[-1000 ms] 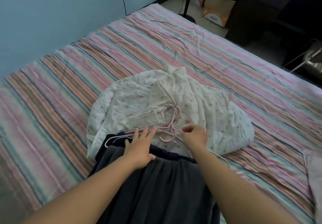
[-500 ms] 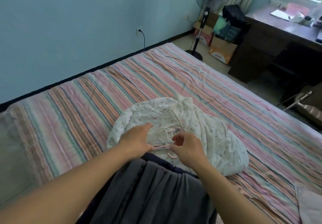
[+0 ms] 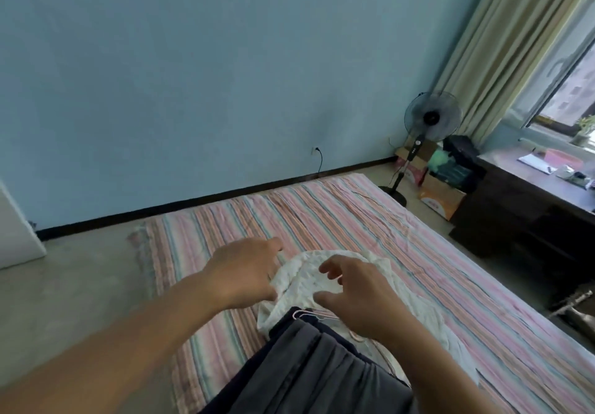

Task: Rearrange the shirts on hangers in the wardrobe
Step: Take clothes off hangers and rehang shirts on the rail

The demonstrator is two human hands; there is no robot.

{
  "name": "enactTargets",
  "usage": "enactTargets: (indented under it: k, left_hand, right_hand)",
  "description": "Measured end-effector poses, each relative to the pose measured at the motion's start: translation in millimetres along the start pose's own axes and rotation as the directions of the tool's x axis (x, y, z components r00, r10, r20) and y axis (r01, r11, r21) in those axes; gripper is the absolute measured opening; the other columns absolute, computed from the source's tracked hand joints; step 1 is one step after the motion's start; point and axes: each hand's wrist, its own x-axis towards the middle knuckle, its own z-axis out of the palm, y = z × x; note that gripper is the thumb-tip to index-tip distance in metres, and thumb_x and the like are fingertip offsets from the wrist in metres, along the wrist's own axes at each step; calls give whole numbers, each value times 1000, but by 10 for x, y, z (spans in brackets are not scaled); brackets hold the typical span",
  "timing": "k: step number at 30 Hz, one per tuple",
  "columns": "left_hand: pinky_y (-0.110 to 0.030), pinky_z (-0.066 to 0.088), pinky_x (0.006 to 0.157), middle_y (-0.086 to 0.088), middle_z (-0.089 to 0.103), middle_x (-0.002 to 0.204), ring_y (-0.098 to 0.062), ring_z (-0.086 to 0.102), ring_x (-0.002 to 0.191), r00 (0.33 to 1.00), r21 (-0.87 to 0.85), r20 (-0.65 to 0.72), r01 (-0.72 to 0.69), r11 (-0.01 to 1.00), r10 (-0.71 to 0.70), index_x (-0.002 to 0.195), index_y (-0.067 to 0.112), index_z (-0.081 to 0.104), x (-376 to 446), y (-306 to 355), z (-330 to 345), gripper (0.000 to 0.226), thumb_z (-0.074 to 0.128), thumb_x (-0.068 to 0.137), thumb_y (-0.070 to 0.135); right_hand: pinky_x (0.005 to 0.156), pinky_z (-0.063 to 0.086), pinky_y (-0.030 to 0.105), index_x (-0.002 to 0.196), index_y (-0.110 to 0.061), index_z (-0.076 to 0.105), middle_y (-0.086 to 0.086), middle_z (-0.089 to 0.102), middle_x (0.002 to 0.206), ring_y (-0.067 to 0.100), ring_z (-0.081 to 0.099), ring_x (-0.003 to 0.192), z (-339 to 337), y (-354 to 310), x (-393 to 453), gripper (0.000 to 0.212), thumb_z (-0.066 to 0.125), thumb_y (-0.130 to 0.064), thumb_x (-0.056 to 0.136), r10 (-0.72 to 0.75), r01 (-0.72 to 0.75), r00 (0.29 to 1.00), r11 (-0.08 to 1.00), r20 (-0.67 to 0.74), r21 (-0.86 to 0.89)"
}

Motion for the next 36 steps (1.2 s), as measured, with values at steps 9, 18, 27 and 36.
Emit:
enactTargets:
  k: [9,18,27,36]
  left_hand:
    - [-33,47,88,5,58,132,-20,57,117,976,63,-209,79,995,-65,139,34,42,-2077,-416,-1257,77,76,74,53]
    - [-33,49,79,12,61,120,-12,59,100,944,80,-269,218,973,-190,133,37,46,-3956,-525,-1806,69,71,74,63]
    - [-19,45,77,17,52,136,-5,55,114,781,-180,-342,492,852,-523,141,41,39,-5136,-627,-2001,75,74,77,56]
    - [-30,36,107,14,29,156,-10,33,139,408,-300,-367,799,521,-836,151,40,21,-6084,-527,-1891,88,69,80,59]
  right_hand:
    - [86,47,26,131,-31,55,-12,61,120,6,56,105,-292,-1732,-1123,54,73,-47,83,-225,225,974,974,-24,-19]
    - [83,49,23,124,-39,57,-23,61,116,-4,58,99,-395,-2933,-2056,49,69,-58,81,-482,482,876,876,8,0]
    - [87,50,20,124,-43,56,-26,59,117,-3,59,100,-450,-3946,-2243,44,69,-53,84,-781,782,614,622,115,50]
    - [90,53,22,131,-40,51,-18,58,129,5,59,109,-33,-4745,-2440,51,72,-46,85,-929,943,277,313,247,118]
